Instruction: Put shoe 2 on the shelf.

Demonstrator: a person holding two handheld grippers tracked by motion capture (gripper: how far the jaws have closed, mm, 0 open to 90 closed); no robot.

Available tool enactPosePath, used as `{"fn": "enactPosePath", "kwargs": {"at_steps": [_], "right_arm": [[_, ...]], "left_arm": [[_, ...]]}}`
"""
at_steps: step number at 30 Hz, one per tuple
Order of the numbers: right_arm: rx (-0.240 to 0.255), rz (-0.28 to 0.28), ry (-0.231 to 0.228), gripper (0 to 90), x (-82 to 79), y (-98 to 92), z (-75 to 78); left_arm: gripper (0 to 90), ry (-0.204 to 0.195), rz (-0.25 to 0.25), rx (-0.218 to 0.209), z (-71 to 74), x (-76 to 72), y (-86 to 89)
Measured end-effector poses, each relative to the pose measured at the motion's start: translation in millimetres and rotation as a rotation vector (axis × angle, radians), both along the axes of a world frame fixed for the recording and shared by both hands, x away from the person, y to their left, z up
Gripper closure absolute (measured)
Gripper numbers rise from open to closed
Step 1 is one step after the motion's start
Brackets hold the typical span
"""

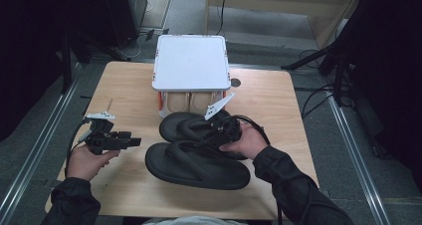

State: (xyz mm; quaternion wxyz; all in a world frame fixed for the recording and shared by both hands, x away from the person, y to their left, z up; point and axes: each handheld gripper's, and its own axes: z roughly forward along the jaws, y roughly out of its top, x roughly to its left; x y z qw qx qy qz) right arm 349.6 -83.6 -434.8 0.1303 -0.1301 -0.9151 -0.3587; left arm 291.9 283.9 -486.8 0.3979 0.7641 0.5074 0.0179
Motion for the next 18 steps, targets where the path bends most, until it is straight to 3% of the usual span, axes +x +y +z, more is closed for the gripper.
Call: {"fn": "enactPosePath", "kwargs": {"at_steps": [11,18], "right_arm": [[-0.028,0.033,0.039,75.5,12.2,14.8,21.5],[-0.032,0.042,0.022,75.4,24.0,21.5,40.9]], "left_arm": [[38.3,-0.001,0.021,0.002,-0.5,-7.2,4.8],[38.3,0.004,0.027,0.0,-1.4,-7.5,5.6]]}}
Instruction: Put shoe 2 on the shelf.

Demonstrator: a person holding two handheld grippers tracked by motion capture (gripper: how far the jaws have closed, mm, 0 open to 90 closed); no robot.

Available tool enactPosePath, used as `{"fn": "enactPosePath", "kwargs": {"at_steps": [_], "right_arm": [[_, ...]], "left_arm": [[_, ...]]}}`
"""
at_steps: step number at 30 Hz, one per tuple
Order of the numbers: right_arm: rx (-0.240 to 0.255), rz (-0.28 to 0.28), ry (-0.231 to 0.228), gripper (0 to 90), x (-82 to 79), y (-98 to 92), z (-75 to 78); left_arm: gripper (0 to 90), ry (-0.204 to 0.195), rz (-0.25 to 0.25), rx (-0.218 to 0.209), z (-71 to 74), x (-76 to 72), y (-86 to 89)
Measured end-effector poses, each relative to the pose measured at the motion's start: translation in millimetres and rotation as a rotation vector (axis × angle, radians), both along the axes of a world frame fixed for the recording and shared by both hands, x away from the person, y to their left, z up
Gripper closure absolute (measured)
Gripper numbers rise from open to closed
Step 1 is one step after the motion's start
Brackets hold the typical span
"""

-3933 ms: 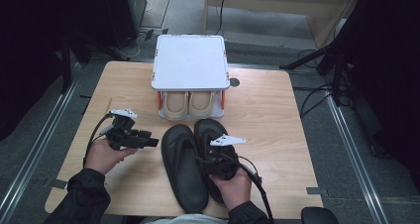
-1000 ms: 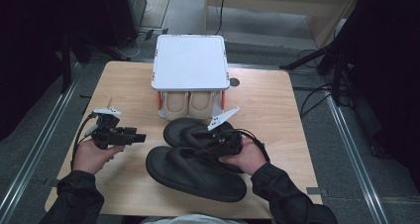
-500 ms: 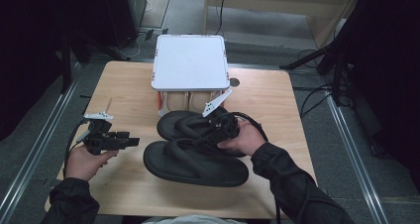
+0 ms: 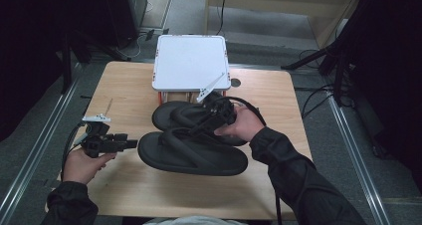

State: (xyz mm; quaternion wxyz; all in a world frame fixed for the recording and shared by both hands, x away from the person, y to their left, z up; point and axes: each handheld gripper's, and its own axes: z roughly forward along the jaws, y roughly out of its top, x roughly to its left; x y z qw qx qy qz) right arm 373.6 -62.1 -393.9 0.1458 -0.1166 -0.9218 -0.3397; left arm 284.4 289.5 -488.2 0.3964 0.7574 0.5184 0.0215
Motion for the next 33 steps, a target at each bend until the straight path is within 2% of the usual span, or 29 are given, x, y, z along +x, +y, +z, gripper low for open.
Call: {"fn": "enactPosePath", "kwargs": {"at_steps": [10,17,22,27,30,33], "right_arm": [[0.001,0.011,-0.027,75.3,7.7,9.1,26.3],[0.009,-0.006,-0.005,75.2,12.8,15.4,43.3],[0.008,-0.005,-0.027,75.2,13.7,19.9,56.8],[0.004,-0.044,-0.038,75.2,19.1,21.8,69.8],[0.001,-0.083,-0.092,75.1,25.8,22.0,76.0],[-0.002,-0.139,-0.1,75.1,34.9,21.1,78.4]], "left_arm": [[38.3,0.004,-0.005,-0.002,-0.6,0.2,-0.5],[38.2,0.007,-0.003,-0.001,-1.1,0.7,0.0],[38.2,0.008,-0.001,-0.004,-1.2,0.6,0.2],[38.2,0.007,0.002,-0.006,-1.7,0.7,0.1],[38.3,0.007,-0.002,-0.001,-2.7,0.5,-0.4],[38.4,0.009,-0.001,0.0,-3.0,0.5,-1.4]]}}
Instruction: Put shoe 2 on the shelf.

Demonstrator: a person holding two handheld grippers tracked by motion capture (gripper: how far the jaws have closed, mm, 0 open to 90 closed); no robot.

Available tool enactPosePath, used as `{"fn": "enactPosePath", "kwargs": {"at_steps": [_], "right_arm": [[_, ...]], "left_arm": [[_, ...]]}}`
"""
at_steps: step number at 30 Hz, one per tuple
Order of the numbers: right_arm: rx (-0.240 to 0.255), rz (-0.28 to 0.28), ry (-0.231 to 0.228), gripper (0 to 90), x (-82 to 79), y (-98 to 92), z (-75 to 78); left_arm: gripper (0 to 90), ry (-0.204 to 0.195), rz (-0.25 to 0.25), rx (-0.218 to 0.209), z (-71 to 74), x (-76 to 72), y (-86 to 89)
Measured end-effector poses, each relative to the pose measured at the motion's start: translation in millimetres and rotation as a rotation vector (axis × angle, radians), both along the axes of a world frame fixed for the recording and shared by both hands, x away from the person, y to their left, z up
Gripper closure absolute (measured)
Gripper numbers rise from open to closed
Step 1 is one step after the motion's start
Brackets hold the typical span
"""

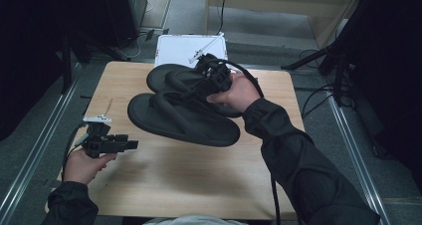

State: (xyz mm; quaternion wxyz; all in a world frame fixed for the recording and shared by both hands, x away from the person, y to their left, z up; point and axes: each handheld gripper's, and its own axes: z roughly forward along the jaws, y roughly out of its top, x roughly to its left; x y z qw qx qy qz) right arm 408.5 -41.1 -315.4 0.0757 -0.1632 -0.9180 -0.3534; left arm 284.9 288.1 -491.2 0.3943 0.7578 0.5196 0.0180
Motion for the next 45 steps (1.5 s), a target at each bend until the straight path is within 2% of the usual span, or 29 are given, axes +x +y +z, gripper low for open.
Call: {"fn": "enactPosePath", "kwargs": {"at_steps": [13,17,21,25,30,32,37,39,43,45], "right_arm": [[-0.016,-0.265,0.033,75.3,47.7,-1.1,-7.2],[-0.026,-0.347,0.019,75.1,62.2,2.3,-8.4],[-0.057,-0.407,-0.011,75.3,74.5,9.0,-9.4],[-0.066,-0.498,0.001,75.2,86.5,13.9,-9.9],[-0.057,-0.615,-0.001,75.3,98.1,18.0,-8.4],[-0.057,-0.676,0.015,75.3,104.1,19.8,-8.7],[-0.012,-0.84,0.058,75.2,117.3,24.1,-12.3],[-0.013,-0.895,0.047,75.2,120.8,29.2,-12.3],[0.016,-0.993,0.013,75.2,126.5,39.7,-11.2],[0.04,-1.047,0.029,75.2,128.3,43.9,-12.5]], "left_arm": [[38.3,-0.001,-0.006,0.002,-0.5,0.7,-0.5],[38.3,0.001,-0.01,0.003,-0.4,0.9,-1.0],[38.3,0.0,-0.009,0.0,-0.6,1.1,-1.6],[38.3,0.004,-0.015,0.002,-0.7,1.1,-2.0],[38.3,0.003,-0.019,0.004,-1.0,1.7,-2.6],[38.3,0.003,-0.022,0.004,-0.9,1.8,-3.1],[38.3,0.007,-0.028,0.003,-1.5,2.7,-3.9],[38.3,0.01,-0.028,0.004,-1.6,2.8,-4.1],[38.3,0.009,-0.032,0.002,-1.5,2.8,-4.0],[38.3,0.007,-0.035,0.003,-1.7,3.3,-4.4]]}}
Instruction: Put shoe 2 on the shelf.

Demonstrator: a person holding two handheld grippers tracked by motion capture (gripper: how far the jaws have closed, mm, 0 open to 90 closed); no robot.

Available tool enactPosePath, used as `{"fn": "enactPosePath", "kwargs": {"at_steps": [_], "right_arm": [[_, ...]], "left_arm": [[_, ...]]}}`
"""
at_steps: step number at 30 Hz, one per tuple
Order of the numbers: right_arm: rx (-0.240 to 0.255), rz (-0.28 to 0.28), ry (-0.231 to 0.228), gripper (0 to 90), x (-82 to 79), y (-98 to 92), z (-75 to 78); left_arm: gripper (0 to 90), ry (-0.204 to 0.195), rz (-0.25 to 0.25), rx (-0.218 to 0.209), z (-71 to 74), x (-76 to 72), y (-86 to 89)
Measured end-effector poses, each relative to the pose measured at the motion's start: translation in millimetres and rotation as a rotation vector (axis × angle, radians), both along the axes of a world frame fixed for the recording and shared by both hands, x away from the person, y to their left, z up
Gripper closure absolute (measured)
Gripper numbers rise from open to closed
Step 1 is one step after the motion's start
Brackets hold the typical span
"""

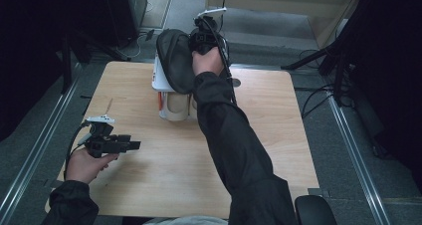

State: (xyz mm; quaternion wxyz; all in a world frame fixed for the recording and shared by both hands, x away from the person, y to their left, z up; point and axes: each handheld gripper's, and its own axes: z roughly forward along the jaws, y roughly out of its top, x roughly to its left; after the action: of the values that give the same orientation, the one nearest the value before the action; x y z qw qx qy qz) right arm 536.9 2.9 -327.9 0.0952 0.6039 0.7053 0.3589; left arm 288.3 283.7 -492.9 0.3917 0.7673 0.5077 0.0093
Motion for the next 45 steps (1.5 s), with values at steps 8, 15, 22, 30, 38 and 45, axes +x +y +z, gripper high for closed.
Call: {"fn": "enactPosePath", "kwargs": {"at_steps": [8,15,22,30,38,45], "right_arm": [[0.048,-0.097,-0.006,74.9,6.2,12.5,-8.4],[0.027,-0.121,-0.011,74.9,9.2,15.8,-7.9],[0.011,-0.137,-0.011,75.0,8.0,12.3,-6.8],[0.004,-0.115,-0.03,68.4,7.0,13.6,-7.9],[0.001,-0.054,-0.023,59.5,7.6,12.6,-8.1],[0.009,-0.015,-0.01,56.3,5.2,7.2,-3.7]], "left_arm": [[38.3,0.003,-0.012,0.004,-0.4,0.8,-2.4],[38.3,0.002,-0.015,0.01,-1.0,1.6,-3.2],[38.2,0.007,-0.019,0.012,-1.2,2.0,-4.1],[38.2,0.007,-0.021,0.014,-1.4,1.9,-4.2],[38.2,0.008,-0.019,0.015,-1.9,2.3,-3.9],[38.1,0.011,-0.017,0.016,-2.0,2.3,-4.2]]}}
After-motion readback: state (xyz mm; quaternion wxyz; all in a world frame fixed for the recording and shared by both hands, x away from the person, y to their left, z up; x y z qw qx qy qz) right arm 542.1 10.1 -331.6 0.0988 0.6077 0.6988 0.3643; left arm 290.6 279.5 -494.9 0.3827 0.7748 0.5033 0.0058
